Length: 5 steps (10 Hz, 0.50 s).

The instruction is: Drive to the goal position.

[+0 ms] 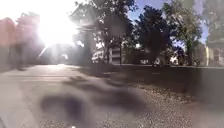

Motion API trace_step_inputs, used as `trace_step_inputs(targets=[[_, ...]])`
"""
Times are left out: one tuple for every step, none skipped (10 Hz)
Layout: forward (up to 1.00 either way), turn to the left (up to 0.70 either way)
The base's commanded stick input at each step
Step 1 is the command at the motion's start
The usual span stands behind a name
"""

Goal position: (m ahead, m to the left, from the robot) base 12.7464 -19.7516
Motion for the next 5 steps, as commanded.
trace_step_inputs(targets=[[0.70,0.06],[0.70,0.00],[0.70,0.00],[0.70,0.01],[0.70,0.05]])
